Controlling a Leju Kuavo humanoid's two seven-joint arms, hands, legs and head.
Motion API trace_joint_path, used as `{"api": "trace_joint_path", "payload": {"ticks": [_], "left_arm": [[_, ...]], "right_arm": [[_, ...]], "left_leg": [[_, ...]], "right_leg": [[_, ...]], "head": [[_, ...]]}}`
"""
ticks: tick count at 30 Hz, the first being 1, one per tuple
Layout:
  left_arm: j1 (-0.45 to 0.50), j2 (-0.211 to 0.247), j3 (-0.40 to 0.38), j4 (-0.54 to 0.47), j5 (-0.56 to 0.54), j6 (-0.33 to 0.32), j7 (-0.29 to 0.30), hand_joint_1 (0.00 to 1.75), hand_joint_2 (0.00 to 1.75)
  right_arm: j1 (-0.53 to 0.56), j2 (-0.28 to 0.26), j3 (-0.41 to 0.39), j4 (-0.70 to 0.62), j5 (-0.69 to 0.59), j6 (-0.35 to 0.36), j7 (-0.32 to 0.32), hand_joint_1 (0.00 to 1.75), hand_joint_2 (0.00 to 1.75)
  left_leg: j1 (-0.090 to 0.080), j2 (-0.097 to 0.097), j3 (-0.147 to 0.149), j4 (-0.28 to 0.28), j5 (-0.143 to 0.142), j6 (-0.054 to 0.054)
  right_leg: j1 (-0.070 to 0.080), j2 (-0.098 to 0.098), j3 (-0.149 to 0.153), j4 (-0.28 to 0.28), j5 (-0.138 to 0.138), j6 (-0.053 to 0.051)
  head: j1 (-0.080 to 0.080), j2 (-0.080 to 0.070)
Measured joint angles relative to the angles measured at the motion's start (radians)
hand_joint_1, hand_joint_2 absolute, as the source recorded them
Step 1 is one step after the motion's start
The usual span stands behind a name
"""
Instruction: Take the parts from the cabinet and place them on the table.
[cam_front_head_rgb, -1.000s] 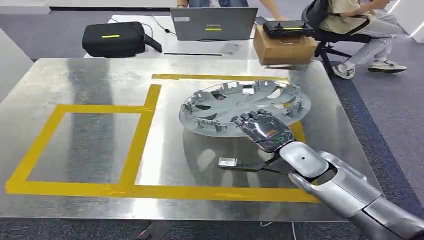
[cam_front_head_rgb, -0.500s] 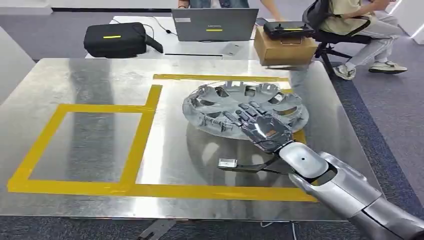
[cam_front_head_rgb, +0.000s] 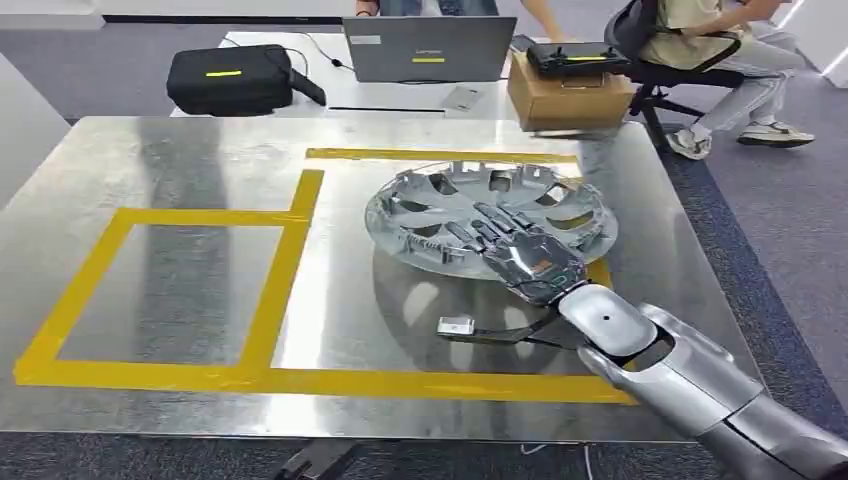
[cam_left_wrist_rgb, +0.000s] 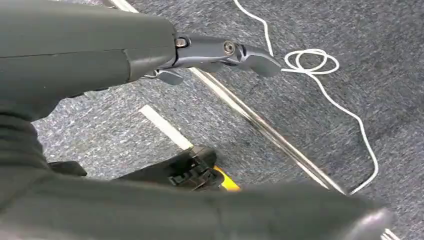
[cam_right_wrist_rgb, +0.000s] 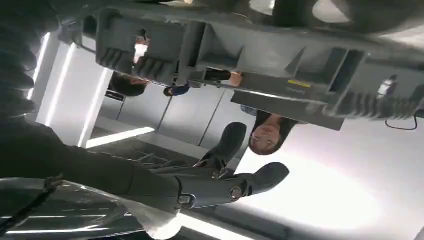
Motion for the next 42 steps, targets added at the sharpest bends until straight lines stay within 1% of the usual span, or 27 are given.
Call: {"api": "trace_joint_path", "payload": {"ticks": [2,6,7,10,12,17,20,25,27,29,31,34,37,42], "left_arm": [[0.000,0.000,-0.005,0.000,-0.004,0.000,0.007,0.00,0.00],[0.000,0.001,-0.017,0.000,-0.019,-0.010,0.048,0.00,0.00],[0.000,0.003,-0.019,0.000,-0.027,-0.013,0.070,0.00,0.00],[0.000,0.007,-0.028,0.000,-0.048,-0.045,0.178,0.00,0.00],[0.000,0.011,-0.036,0.000,-0.053,-0.053,0.193,0.00,0.00],[0.000,0.018,-0.043,0.000,-0.054,-0.055,0.202,0.00,0.00],[0.000,0.021,-0.047,0.000,-0.073,-0.040,0.248,0.00,0.00],[0.000,0.034,-0.048,0.000,-0.086,-0.026,0.282,0.00,0.00],[0.000,0.045,-0.048,0.000,-0.089,-0.015,0.301,0.00,0.00],[0.000,0.058,-0.048,0.000,-0.107,0.004,0.340,0.00,0.00],[0.001,0.077,-0.047,0.000,-0.111,0.018,0.362,0.00,0.00],[0.001,0.101,-0.047,0.000,-0.113,0.023,0.366,0.00,0.00],[0.001,0.110,-0.047,0.000,-0.114,0.023,0.366,0.00,0.00],[0.004,0.127,-0.047,0.000,-0.150,0.048,0.424,0.00,0.00]], "right_arm": [[0.000,0.000,0.000,0.000,0.000,0.000,0.000,0.00,1.75],[0.000,0.000,0.000,0.000,0.000,0.001,0.000,0.00,1.75],[0.000,0.000,0.000,0.000,0.000,0.003,0.000,0.00,1.75],[0.000,0.000,0.000,-0.003,0.000,0.006,0.000,0.00,1.75],[0.000,0.000,0.000,-0.003,0.000,0.006,0.000,0.00,1.75],[-0.001,0.000,0.000,-0.003,0.000,0.006,0.000,0.00,1.75],[0.000,0.001,0.000,-0.003,-0.001,0.006,-0.001,0.00,1.75],[0.000,0.001,0.001,-0.008,-0.003,0.007,0.000,0.00,1.75],[0.001,0.001,0.001,-0.008,-0.004,0.007,0.002,0.00,1.75],[0.004,0.001,0.001,-0.010,-0.004,0.007,0.007,0.00,1.75],[0.008,0.001,0.002,-0.017,-0.004,0.006,0.011,0.00,1.75],[0.013,0.001,0.001,-0.023,-0.004,0.006,0.012,0.00,1.75],[0.013,0.001,0.001,-0.026,-0.004,0.006,0.012,0.00,1.75],[0.018,0.001,0.001,-0.034,-0.004,0.007,0.012,0.00,1.75]], "left_leg": [[0.000,0.000,0.000,0.000,0.000,0.000],[0.000,0.000,0.000,0.000,0.000,0.000],[0.000,0.000,0.000,0.000,0.000,0.000],[0.000,0.000,0.000,0.000,0.000,0.000],[0.000,0.000,0.000,0.000,0.000,0.000],[0.000,0.000,0.000,0.000,0.000,0.000],[0.000,0.000,0.000,0.000,0.000,0.000],[0.000,0.000,0.000,0.000,0.000,0.000],[0.000,0.000,0.000,0.000,0.000,0.000],[0.000,0.000,0.000,0.000,0.000,0.000],[0.000,0.000,0.000,0.000,0.000,0.000],[0.000,0.000,0.000,0.000,0.000,0.000],[0.001,0.000,0.000,0.000,0.000,0.000],[0.001,0.000,0.000,0.000,0.000,0.000]], "right_leg": [[0.000,0.000,0.000,0.000,0.000,0.000],[0.000,0.000,0.000,0.000,0.000,0.000],[0.000,0.000,0.000,0.000,0.000,0.000],[0.000,0.000,0.000,0.000,0.000,0.000],[0.000,0.000,0.000,0.000,0.000,0.000],[0.000,0.000,0.000,0.000,0.000,0.000],[0.000,0.000,0.000,0.000,0.000,0.000],[0.000,0.000,0.000,0.000,0.000,0.000],[0.000,0.000,0.000,0.000,0.000,0.000],[0.000,0.000,0.000,0.000,0.000,0.000],[0.001,0.000,0.000,0.000,0.000,0.000],[0.001,-0.001,0.000,0.000,0.000,-0.001],[0.001,0.000,0.000,0.000,0.000,-0.001],[0.001,0.000,0.000,0.000,0.000,-0.001]], "head": [[0.000,0.000],[0.000,0.000],[0.000,0.000],[0.000,0.000],[0.000,0.000],[0.000,0.000],[0.000,0.000],[0.000,0.000],[0.000,0.000],[0.000,0.000],[0.000,0.000],[0.000,0.000],[0.000,0.000],[0.000,0.000]]}}
